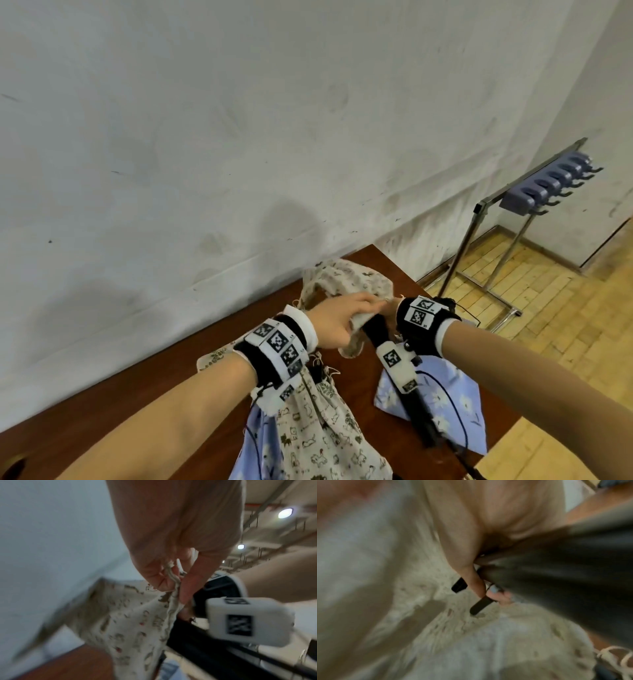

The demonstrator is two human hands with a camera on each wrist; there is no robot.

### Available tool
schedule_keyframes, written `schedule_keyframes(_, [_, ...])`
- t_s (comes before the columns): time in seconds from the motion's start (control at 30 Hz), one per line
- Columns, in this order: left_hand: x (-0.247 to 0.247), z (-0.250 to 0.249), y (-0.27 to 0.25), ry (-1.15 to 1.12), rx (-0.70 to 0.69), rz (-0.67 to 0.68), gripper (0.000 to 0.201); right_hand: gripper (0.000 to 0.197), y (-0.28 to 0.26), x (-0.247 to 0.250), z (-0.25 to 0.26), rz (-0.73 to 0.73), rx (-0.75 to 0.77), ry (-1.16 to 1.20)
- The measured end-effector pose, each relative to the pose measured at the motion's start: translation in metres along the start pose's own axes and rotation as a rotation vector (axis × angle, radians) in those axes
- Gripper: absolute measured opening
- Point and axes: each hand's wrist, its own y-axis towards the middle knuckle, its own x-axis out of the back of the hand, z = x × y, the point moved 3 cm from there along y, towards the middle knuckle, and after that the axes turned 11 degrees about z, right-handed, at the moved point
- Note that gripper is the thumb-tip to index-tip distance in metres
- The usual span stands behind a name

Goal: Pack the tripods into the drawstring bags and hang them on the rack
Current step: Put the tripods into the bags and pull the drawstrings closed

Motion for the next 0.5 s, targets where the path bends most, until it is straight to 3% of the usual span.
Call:
schedule_keyframes(0.03, [-0.003,-0.006,0.004,-0.016,-0.024,0.027,0.093,0.021,-0.022,-0.008,0.012,-0.007,-0.175,-0.438])
schedule_keyframes(0.07, [-0.004,-0.007,0.007,-0.046,-0.037,0.027,0.095,0.025,-0.026,-0.008,0.009,-0.072,-0.211,-0.475])
schedule_keyframes(0.13, [0.005,-0.004,0.004,-0.140,-0.021,-0.034,0.090,0.033,-0.005,0.003,-0.005,-0.308,0.111,0.066])
schedule_keyframes(0.2, [0.020,0.005,-0.008,-0.176,0.046,-0.159,0.078,0.020,-0.021,0.032,-0.005,-0.152,0.397,0.774])
schedule_keyframes(0.23, [0.027,0.010,-0.015,-0.143,0.110,-0.214,0.075,0.017,-0.017,0.043,-0.013,-0.133,0.439,1.046])
schedule_keyframes(0.27, [0.032,0.019,-0.018,-0.090,0.168,-0.245,0.073,0.021,-0.011,0.047,-0.018,-0.114,0.397,1.170])
schedule_keyframes(0.33, [0.034,0.028,-0.019,-0.017,0.211,-0.227,0.067,0.018,-0.009,0.045,-0.011,-0.090,0.350,1.138])
schedule_keyframes(0.43, [0.024,0.028,-0.014,-0.145,0.161,-0.190,0.050,0.013,-0.014,0.049,-0.011,-0.117,0.390,1.114])
schedule_keyframes(0.5, [0.012,0.017,-0.012,-0.267,0.082,-0.190,0.055,0.013,-0.019,0.050,-0.011,-0.119,0.456,1.179])
